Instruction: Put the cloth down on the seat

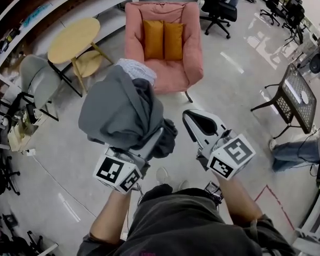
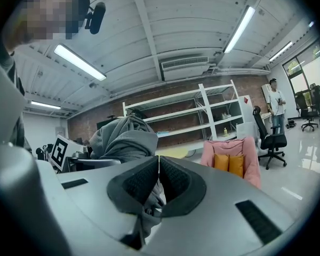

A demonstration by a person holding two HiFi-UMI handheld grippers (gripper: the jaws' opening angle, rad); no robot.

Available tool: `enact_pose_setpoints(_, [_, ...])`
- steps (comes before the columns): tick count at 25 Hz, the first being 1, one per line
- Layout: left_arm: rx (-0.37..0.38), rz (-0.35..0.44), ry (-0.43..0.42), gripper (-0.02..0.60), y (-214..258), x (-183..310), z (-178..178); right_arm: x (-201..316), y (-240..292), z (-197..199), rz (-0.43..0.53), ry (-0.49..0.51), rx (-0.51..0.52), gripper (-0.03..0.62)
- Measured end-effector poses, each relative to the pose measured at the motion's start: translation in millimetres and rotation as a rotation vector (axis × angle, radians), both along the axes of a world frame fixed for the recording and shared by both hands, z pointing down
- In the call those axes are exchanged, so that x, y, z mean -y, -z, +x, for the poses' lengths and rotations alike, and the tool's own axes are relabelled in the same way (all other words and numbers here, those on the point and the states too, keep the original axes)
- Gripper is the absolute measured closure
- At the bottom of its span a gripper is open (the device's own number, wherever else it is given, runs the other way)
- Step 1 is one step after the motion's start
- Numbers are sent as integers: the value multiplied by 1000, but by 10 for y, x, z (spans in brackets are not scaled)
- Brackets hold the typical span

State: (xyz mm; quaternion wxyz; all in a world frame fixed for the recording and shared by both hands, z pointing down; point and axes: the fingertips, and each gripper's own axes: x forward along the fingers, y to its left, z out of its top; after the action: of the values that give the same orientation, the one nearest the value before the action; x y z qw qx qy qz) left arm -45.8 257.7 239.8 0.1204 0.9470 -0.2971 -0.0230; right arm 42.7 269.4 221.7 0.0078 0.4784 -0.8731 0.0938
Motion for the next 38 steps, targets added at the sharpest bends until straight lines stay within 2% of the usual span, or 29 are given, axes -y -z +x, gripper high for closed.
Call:
enact_pose_setpoints(6, [1, -1, 1, 267, -5, 400, -172, 391, -16, -177, -1, 6, 2, 577])
enact_pose_setpoints(14, [-2, -19, 3, 267, -87, 860, -186, 879, -105, -188, -17, 7, 2, 577])
enact_pose_setpoints(25, [15, -65, 26, 267, -340, 1727, 284, 1789, -375, 238, -62, 38, 39, 577])
enact_pose_setpoints(38, [10, -119, 116, 267, -527, 2992, 990, 3117, -570, 899, -105, 138, 59, 577])
